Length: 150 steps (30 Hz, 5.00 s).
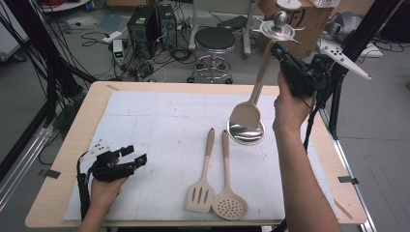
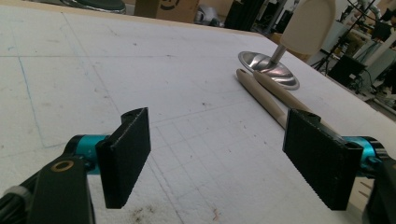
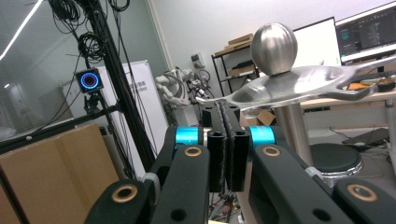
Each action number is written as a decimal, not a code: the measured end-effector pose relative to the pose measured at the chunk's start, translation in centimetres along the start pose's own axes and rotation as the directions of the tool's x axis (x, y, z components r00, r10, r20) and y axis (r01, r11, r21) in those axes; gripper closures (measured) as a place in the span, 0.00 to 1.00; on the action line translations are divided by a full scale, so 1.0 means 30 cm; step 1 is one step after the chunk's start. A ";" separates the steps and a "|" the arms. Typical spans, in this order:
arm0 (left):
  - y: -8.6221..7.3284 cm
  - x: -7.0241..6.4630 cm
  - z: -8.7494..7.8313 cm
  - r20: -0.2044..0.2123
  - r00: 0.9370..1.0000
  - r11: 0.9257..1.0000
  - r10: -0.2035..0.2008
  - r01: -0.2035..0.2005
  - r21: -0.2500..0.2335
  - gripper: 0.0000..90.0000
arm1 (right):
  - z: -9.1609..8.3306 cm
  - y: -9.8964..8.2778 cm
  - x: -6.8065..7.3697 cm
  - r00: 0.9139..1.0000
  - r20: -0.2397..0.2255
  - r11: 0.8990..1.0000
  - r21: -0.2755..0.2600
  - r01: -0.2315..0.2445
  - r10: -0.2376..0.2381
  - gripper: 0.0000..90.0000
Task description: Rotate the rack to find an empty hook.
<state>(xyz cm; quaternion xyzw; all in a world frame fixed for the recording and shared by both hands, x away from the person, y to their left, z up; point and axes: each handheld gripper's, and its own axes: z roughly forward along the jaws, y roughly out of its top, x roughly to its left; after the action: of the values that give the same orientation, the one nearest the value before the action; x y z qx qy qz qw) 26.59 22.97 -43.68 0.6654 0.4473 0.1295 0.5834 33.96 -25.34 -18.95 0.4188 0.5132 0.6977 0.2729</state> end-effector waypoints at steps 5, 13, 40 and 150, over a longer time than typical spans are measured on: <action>0.001 0.003 -0.003 -0.002 1.000 1.000 -0.005 0.005 -0.005 0.27 | 0.017 -0.004 0.013 1.000 -0.002 1.000 0.002 -0.002 0.002 0.99; 0.000 0.003 -0.003 0.000 1.000 1.000 -0.002 0.002 -0.002 0.27 | 0.039 -0.011 0.027 1.000 -0.001 1.000 0.006 -0.020 0.020 0.99; -0.003 0.003 -0.009 -0.008 1.000 1.000 -0.006 0.006 -0.001 0.27 | -0.046 0.004 -0.151 0.988 0.102 0.993 -0.037 -0.108 0.112 0.99; -0.004 0.006 -0.012 -0.011 1.000 1.000 -0.003 0.003 0.000 0.27 | -0.008 0.005 -0.025 0.994 0.083 0.998 -0.003 0.066 -0.066 0.99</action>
<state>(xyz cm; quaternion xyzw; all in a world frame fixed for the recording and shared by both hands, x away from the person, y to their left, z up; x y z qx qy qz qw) 26.38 23.34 -43.75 0.6639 0.4516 0.1325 0.5811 34.14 -26.10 -19.07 0.4293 0.5132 0.6718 0.3179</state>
